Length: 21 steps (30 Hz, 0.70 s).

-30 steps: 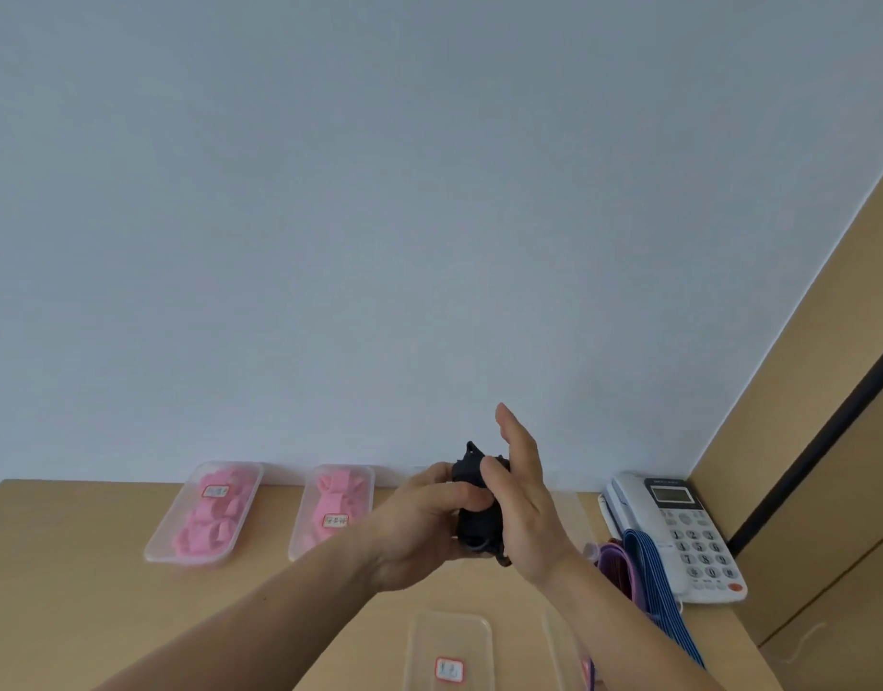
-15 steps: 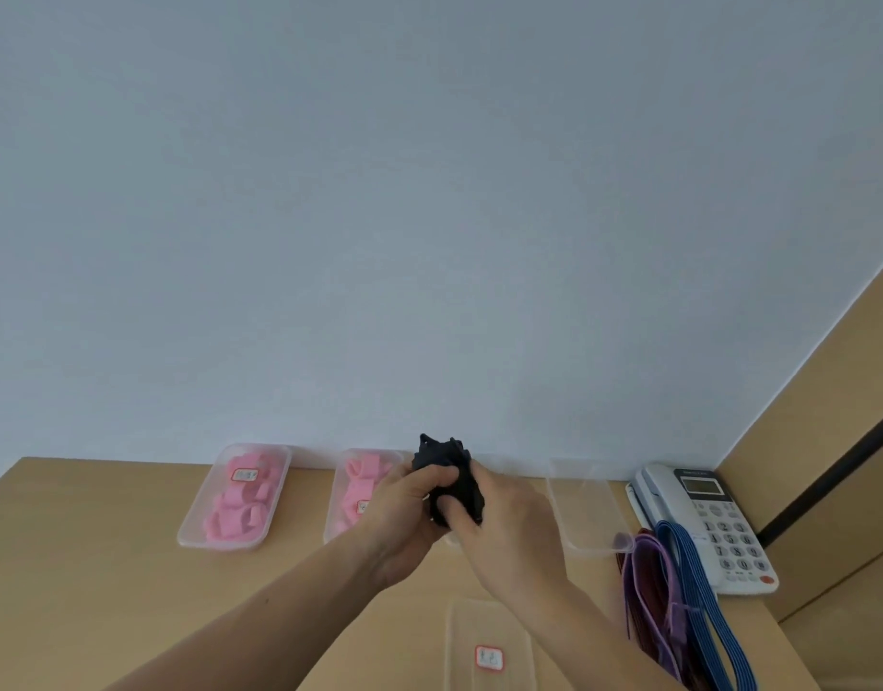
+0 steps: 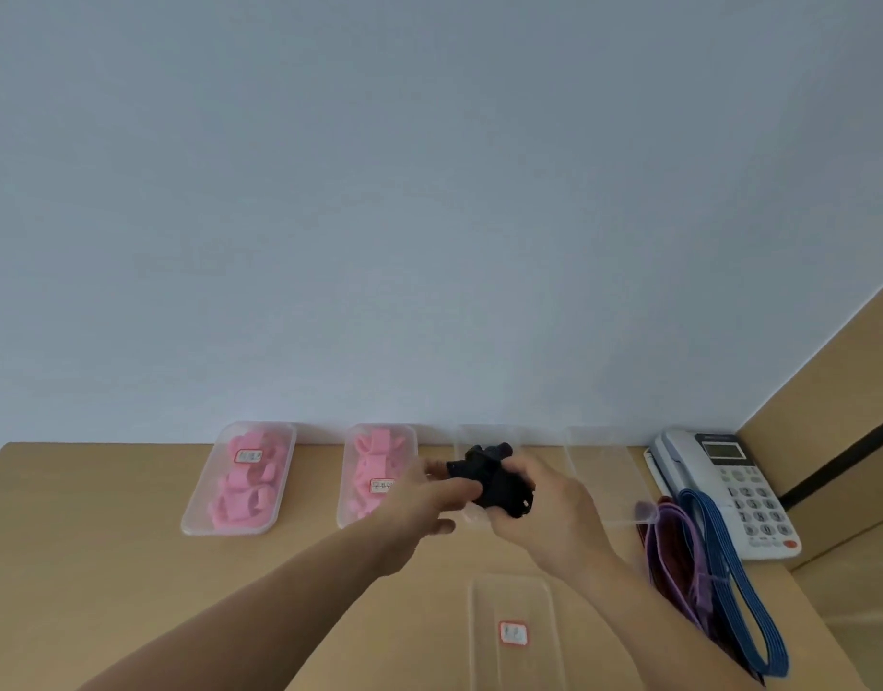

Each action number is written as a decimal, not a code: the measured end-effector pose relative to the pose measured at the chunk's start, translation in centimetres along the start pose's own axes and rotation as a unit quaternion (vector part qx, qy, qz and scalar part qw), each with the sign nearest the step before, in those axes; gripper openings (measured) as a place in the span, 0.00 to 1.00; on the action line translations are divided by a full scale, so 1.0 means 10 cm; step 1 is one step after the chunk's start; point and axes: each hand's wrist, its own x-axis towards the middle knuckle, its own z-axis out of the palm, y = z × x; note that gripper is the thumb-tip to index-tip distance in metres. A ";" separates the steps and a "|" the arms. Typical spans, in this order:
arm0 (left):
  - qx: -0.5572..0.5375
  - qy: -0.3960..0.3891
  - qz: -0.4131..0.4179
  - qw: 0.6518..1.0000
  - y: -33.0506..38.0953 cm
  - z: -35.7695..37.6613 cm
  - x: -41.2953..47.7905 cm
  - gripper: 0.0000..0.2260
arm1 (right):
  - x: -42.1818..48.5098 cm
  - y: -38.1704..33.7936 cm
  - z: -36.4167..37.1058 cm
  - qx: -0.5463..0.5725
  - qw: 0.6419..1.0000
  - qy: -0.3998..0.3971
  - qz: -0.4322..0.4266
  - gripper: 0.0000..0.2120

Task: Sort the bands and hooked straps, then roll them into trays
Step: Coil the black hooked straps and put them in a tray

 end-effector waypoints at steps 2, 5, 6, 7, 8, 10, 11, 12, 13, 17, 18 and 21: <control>0.115 0.021 0.030 0.993 0.00 -0.04 0.11 0.31 | 0.15 0.20 -0.07 -0.011 0.999 -0.035 -0.008 0.24; 0.287 0.010 0.114 0.951 0.01 0.04 0.33 0.34 | 0.45 0.41 -0.14 -0.039 0.995 -0.080 -0.036 0.24; 0.340 -0.001 0.147 0.929 0.02 0.08 0.41 0.33 | 0.56 0.47 -0.15 -0.055 0.992 -0.097 -0.051 0.25; 0.388 -0.010 0.176 0.905 0.03 0.12 0.49 0.30 | 0.68 0.53 -0.16 -0.075 0.989 -0.113 -0.065 0.26; 0.424 -0.012 0.196 0.884 0.05 0.15 0.56 0.28 | 0.79 0.58 -0.17 -0.094 0.984 -0.128 -0.077 0.26; 0.474 0.006 0.198 0.858 0.05 0.18 0.70 0.24 | 0.99 0.69 -0.16 -0.117 0.974 -0.166 -0.098 0.26; 0.498 0.016 0.186 0.847 0.03 0.19 0.76 0.24 | 1.06 0.74 -0.15 -0.126 0.968 -0.187 -0.110 0.26; 0.517 0.019 0.169 0.839 -0.01 0.19 0.80 0.23 | 1.13 0.79 -0.13 -0.134 0.961 -0.209 -0.123 0.26; 0.533 0.016 0.152 0.832 -0.05 0.20 0.84 0.23 | 1.18 0.84 -0.10 -0.140 0.954 -0.230 -0.135 0.26; 0.573 0.010 0.118 0.811 -0.27 0.25 0.94 0.23 | 1.32 1.05 0.05 -0.148 0.931 -0.288 -0.167 0.26; 0.579 0.016 0.120 0.806 -0.31 0.26 0.97 0.22 | 1.36 1.10 0.08 -0.149 0.927 -0.300 -0.171 0.26; 0.590 0.036 0.128 0.796 -0.38 0.27 1.04 0.23 | 1.47 1.15 0.19 -0.148 0.916 -0.326 -0.179 0.26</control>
